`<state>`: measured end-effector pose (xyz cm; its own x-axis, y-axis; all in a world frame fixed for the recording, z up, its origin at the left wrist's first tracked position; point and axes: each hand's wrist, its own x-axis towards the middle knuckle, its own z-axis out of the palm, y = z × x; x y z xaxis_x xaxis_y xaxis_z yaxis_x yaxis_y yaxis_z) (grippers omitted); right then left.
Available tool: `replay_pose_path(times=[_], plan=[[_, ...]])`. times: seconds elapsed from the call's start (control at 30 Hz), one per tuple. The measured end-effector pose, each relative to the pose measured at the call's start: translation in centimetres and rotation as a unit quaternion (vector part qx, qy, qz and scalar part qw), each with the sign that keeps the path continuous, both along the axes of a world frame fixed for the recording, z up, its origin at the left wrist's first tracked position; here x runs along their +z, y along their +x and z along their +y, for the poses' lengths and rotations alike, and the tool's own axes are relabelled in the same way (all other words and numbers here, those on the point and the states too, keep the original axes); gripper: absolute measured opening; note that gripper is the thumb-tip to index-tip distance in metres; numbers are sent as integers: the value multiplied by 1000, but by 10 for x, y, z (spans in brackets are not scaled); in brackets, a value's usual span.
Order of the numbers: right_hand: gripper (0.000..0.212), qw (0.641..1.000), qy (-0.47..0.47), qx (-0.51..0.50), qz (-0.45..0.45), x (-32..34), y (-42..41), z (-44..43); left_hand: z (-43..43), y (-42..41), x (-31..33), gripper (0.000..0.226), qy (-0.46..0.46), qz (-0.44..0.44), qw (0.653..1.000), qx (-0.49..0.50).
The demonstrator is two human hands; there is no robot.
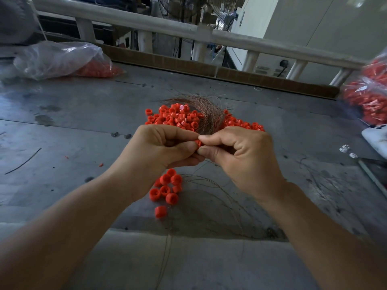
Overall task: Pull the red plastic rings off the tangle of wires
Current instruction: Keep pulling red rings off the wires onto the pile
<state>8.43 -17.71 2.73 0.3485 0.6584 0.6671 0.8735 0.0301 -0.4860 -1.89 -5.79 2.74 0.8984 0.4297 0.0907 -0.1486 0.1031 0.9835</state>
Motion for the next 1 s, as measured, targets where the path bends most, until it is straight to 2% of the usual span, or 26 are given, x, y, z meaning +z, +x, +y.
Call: replay_pose_path(times=[0.27, 0.4, 0.5, 0.6, 0.73, 0.9, 1.0], plan=[[25, 998, -11, 53, 45, 3, 8, 0, 2, 1, -1, 17, -30, -1, 999, -19], [23, 990, -18, 74, 117, 4, 8, -1, 1, 1, -1, 18, -32, -3, 998, -46], [30, 978, -87, 97, 162, 8, 8, -3, 3, -2, 0, 28, -33, -4, 997, -66], [31, 973, -161, 111, 123, 12, 9, -4, 4, -2, -1, 42, -34, 7, 996, -79], [13, 979, -137, 96, 119, 13, 5, -3, 1, -2, 1, 49, -64, -20, 993, -96], [9, 985, -159, 47, 42, 7, 0, 0, -5, -3, 0, 58, 84, -32, 994, -67], [16, 985, -169, 39, 16, 5, -4, 1, -4, -2, -3, 62, 93, -24, 992, -75]])
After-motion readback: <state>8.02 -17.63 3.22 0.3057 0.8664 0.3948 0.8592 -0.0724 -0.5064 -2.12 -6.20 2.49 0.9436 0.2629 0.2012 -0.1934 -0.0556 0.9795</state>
